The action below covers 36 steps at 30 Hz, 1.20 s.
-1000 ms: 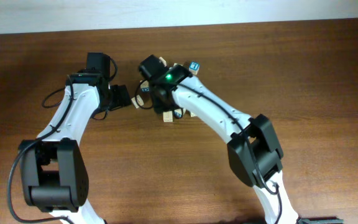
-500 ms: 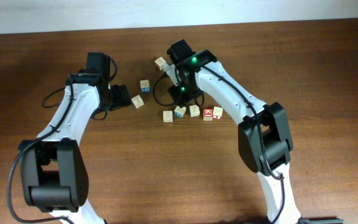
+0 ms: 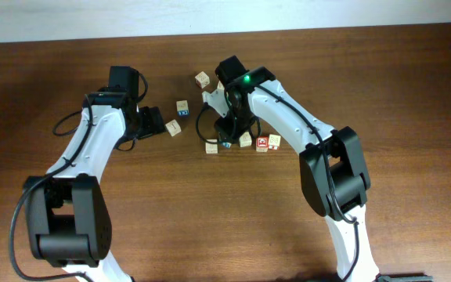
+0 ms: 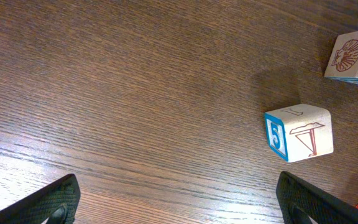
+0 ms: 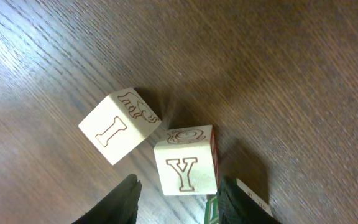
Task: Rotate 5 blocks
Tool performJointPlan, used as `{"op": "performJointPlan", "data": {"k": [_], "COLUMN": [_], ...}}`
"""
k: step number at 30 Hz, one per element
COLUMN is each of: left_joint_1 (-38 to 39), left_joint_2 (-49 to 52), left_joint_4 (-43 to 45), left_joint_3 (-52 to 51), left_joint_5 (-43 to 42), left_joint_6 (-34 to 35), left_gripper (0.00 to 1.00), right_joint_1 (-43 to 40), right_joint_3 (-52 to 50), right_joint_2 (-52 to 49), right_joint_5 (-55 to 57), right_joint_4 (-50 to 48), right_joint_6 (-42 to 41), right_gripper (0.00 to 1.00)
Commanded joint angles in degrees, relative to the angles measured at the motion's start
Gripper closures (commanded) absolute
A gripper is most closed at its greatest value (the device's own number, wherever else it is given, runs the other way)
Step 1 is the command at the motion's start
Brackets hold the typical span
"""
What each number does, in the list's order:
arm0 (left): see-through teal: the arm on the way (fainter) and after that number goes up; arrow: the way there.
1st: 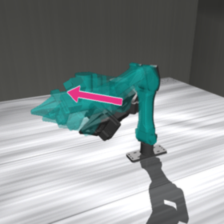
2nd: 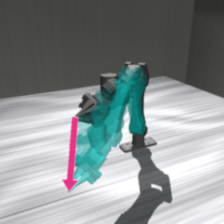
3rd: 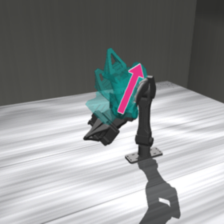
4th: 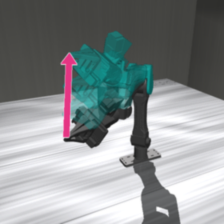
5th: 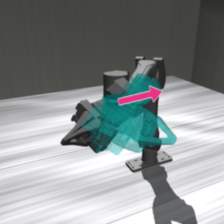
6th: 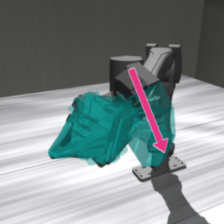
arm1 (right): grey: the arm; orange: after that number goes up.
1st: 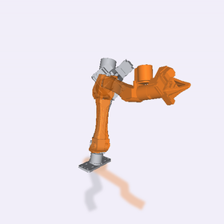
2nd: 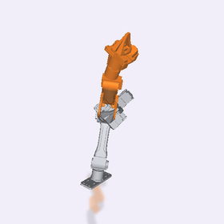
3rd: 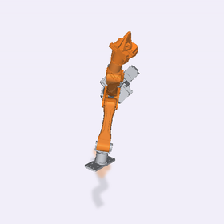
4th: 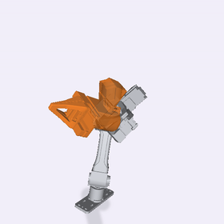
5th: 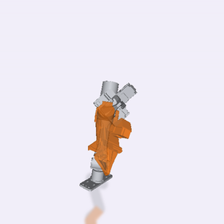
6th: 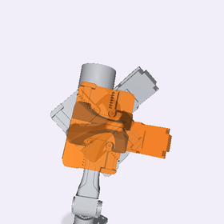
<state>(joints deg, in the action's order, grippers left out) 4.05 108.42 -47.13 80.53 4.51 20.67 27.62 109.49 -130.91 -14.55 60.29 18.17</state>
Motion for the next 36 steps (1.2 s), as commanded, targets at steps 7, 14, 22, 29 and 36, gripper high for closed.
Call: {"op": "performJointPlan", "data": {"k": [7,14,22,29,36], "left_joint_1": [-0.1,-0.1,-0.1,-0.1,-0.1], "left_joint_2": [0.3,0.3,0.3,0.3,0.3], "left_joint_4": [0.0,0.0,0.0,0.0,0.0], "left_joint_3": [1.0,1.1,1.0,1.1,1.0], "left_joint_5": [-0.2,-0.2,-0.2,-0.2,-0.2], "left_joint_6": [0.7,0.7,0.7,0.7,0.7], "left_gripper": [0.01,0.01,0.01,0.01,0.01], "right_joint_1": [-0.4,-0.4,-0.4,-0.4,-0.3], "right_joint_3": [-1.3,-3.3,-3.5,-3.5,-3.5], "right_joint_2": [-0.7,-0.7,-0.7,-0.7,-0.7], "right_joint_5": [2.3,3.8,3.8,3.8,3.8], "right_joint_4": [-2.3,-4.9,-4.9,-2.6,1.5], "right_joint_6": [0.9,0.9,-4.1,-14.9,-27.5], "right_gripper": [0.66,0.67,0.82,0.92,0.92]}}
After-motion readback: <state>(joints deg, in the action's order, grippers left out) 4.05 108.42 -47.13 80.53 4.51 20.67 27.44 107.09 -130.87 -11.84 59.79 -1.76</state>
